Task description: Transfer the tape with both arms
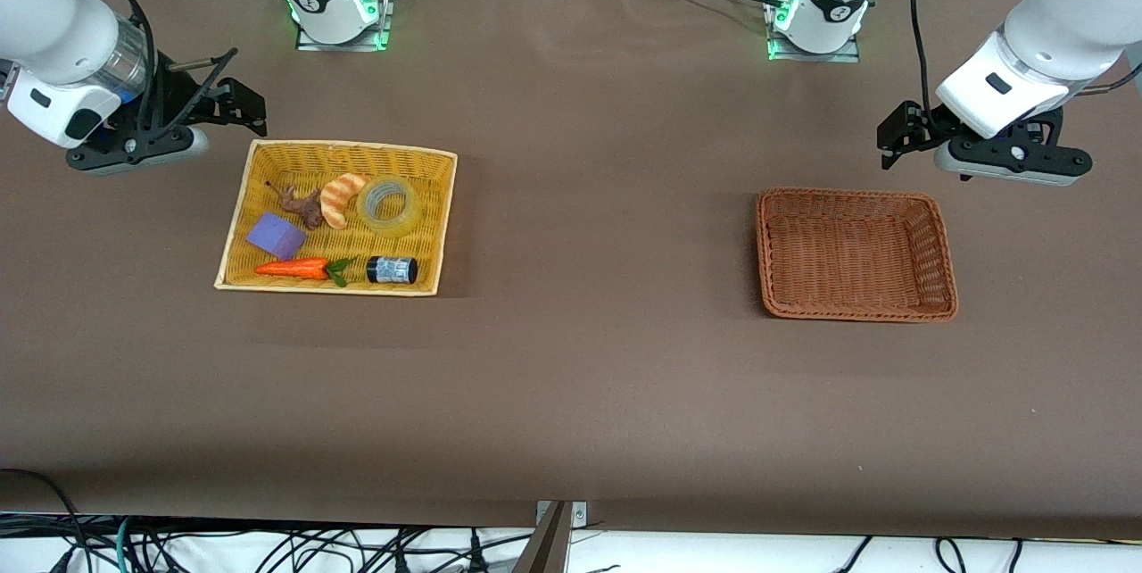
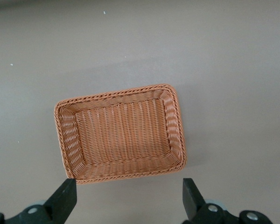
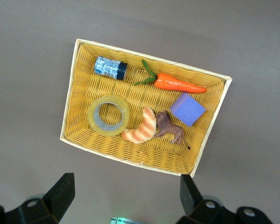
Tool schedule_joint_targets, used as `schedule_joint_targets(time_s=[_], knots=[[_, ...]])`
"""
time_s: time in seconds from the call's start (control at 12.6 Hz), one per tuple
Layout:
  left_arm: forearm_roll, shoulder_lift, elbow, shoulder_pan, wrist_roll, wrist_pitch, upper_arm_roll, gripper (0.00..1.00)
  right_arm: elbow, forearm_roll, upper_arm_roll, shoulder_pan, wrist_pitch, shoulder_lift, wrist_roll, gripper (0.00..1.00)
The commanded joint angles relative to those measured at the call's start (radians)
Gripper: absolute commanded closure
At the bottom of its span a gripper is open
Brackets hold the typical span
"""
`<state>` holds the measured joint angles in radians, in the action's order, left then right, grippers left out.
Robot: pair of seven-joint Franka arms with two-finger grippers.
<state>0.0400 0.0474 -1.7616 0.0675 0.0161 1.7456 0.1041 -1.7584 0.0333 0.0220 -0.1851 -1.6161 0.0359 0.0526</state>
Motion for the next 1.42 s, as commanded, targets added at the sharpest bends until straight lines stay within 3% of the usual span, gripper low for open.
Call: schedule_joint_targets(time_s=[0.0,1.34], knots=[[-0.017,-0.004,0.024,0.005,0.002,-0.024,0.0,0.0,0.02,-0.003,-0.004,0.004,0.024,0.004,0.01,0.0],[-0.017,-0.012,0.045,0.005,0.001,-0.072,0.0,0.0,0.007,-0.015,-0.004,0.004,0.024,0.004,0.013,0.0]])
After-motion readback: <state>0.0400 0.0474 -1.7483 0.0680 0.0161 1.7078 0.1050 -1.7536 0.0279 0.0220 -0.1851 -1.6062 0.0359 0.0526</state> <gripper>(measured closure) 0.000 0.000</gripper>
